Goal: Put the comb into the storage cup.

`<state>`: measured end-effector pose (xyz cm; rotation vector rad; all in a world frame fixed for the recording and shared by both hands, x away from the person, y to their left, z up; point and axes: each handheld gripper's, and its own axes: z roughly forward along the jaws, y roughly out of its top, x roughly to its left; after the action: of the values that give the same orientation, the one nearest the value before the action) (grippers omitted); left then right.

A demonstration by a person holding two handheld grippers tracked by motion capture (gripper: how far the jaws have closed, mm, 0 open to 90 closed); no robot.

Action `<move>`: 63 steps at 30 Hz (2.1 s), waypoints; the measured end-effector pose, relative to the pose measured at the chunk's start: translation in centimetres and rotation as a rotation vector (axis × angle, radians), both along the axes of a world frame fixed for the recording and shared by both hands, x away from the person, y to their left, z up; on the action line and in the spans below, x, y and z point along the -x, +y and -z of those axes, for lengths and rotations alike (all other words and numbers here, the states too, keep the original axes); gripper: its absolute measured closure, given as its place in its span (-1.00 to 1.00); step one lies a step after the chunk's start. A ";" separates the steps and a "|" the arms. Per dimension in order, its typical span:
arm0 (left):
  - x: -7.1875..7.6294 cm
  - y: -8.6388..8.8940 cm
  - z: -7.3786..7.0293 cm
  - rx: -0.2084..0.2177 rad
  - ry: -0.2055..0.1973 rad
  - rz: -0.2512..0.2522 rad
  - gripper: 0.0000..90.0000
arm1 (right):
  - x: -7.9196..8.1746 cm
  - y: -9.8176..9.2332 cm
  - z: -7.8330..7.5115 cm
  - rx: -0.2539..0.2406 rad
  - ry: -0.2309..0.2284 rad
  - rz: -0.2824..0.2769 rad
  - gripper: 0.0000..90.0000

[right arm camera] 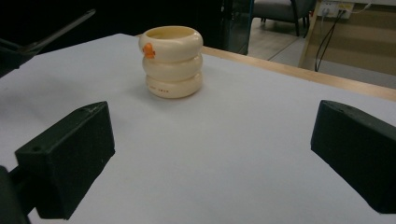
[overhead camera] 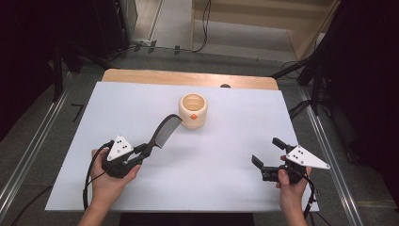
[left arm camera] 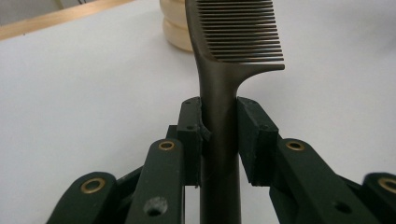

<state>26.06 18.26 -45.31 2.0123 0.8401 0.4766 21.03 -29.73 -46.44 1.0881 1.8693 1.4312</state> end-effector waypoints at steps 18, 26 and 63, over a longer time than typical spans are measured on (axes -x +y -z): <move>0.0 -2.8 -0.8 0.069 -0.058 0.013 0.61 | -2.7 6.4 -2.7 -0.014 0.009 -0.110 -1.00; 0.3 -3.5 -0.7 0.090 -0.064 0.033 0.61 | -3.6 8.9 -3.8 -0.048 0.010 -0.141 -1.00; 2.9 -7.5 1.3 0.121 -0.131 0.106 0.61 | -3.5 15.6 -2.3 -0.166 0.159 -0.120 -0.28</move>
<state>23.20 10.75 -46.63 1.8818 0.6633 0.4806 24.52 -14.12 -44.19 1.2187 1.9835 1.6341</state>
